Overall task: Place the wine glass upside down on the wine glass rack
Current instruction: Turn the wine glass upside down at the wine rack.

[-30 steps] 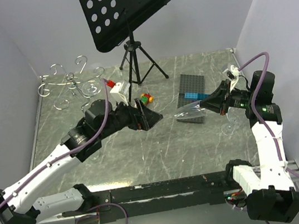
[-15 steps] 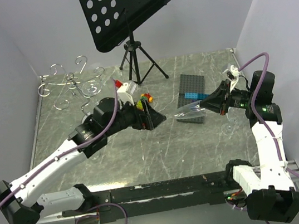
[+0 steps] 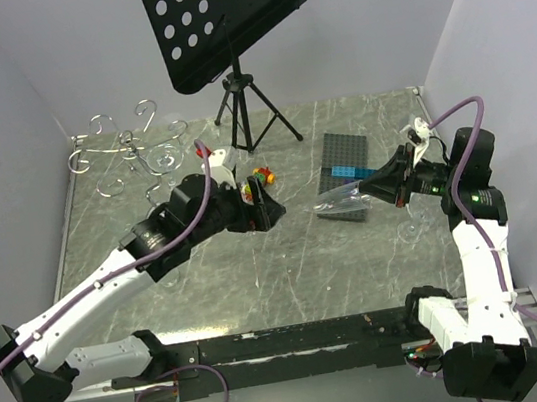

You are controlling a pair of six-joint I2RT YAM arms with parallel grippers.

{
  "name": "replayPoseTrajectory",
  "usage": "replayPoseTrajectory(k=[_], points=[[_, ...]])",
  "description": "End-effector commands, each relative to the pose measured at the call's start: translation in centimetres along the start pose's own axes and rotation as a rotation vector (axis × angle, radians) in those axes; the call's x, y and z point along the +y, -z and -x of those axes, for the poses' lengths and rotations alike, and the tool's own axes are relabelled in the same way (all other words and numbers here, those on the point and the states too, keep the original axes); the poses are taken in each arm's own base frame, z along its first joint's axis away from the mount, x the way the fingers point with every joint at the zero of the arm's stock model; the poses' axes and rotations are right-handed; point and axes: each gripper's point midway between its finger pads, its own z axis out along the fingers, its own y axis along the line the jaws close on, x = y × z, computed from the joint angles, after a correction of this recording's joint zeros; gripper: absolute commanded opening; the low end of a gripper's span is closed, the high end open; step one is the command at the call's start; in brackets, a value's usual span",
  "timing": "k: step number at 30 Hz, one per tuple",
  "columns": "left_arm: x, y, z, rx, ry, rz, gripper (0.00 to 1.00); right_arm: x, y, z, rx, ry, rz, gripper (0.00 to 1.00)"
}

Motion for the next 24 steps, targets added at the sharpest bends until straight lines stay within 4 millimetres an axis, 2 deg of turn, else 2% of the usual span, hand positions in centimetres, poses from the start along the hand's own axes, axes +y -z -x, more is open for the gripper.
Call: replayPoseTrajectory(k=[1,7,11,16,24], points=[[0.0,0.7,1.8,-0.043,-0.033,0.038,0.92,0.5,0.1,0.6,-0.015,0.060,0.018,0.00],[-0.2,-0.6,1.4,-0.010,-0.033,0.020,0.74,0.5,0.2,0.6,-0.015,0.063,0.018,0.00],[1.0,-1.1,1.4,0.005,0.012,-0.011,0.61,0.5,0.1,0.6,-0.015,0.063,0.021,0.00],[1.8,-1.1,1.2,0.023,0.067,-0.062,0.56,0.5,0.1,0.6,-0.015,0.061,0.021,0.00],[1.4,-1.9,0.1,0.080,0.078,-0.104,0.51,0.5,0.1,0.6,-0.015,0.064,0.021,0.00]])
